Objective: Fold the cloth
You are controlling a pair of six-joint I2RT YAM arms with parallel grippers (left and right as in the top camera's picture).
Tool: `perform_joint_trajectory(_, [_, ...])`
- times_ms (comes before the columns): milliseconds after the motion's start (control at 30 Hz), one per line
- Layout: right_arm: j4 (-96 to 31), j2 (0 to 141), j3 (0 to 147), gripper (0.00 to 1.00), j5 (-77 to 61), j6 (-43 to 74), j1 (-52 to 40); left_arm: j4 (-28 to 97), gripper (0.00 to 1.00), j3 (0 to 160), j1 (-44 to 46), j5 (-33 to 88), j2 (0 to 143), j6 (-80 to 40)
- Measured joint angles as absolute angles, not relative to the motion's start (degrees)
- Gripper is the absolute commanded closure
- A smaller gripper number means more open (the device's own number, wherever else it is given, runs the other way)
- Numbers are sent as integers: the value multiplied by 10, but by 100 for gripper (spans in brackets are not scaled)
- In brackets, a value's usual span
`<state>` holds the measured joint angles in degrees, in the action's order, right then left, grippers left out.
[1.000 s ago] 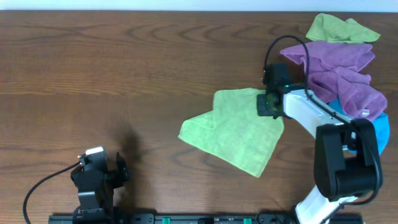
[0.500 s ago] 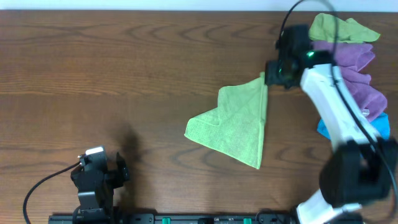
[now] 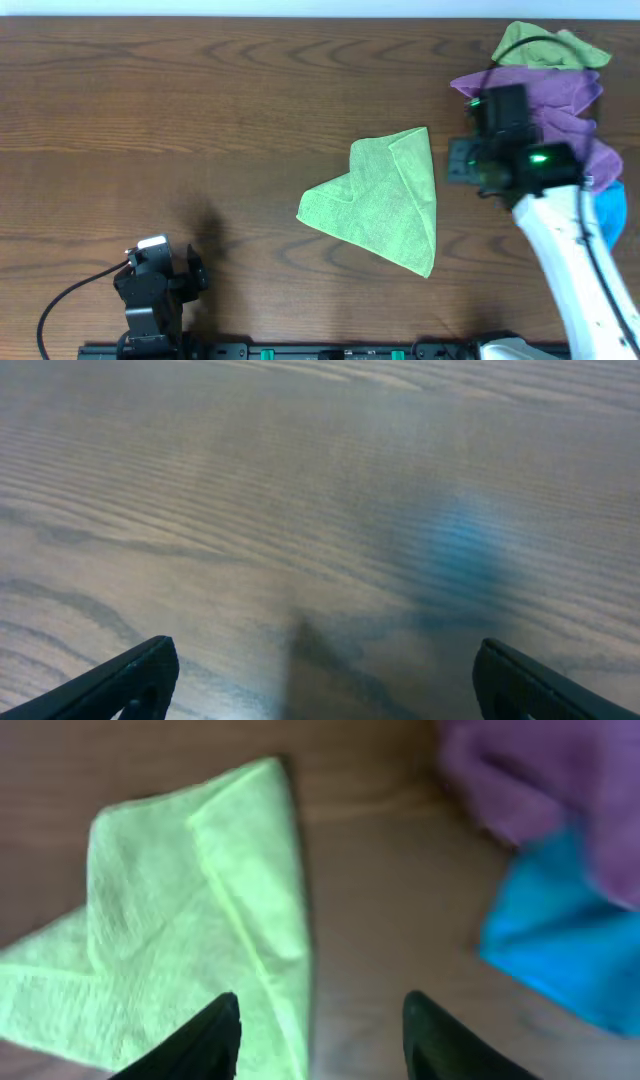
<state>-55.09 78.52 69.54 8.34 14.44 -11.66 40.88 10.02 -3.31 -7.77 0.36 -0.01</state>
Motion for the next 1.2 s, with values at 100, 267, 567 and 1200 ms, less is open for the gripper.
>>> perform_joint_trajectory(100, [-431,804,628,55,58,102,-153,409,5,100,-33,-78,4,0])
perform_joint_trajectory(267, [-317,843,602,52,67,52,-212,409,5,100,-33,-78,4,0])
perform_joint_trajectory(567, [-248,1028,598,59,119,28,-223,408,5,100,-33,-78,4,0])
perform_joint_trajectory(1200, [-138,1058,598,69,161,17,-223,409,5,100,-33,-77,4,13])
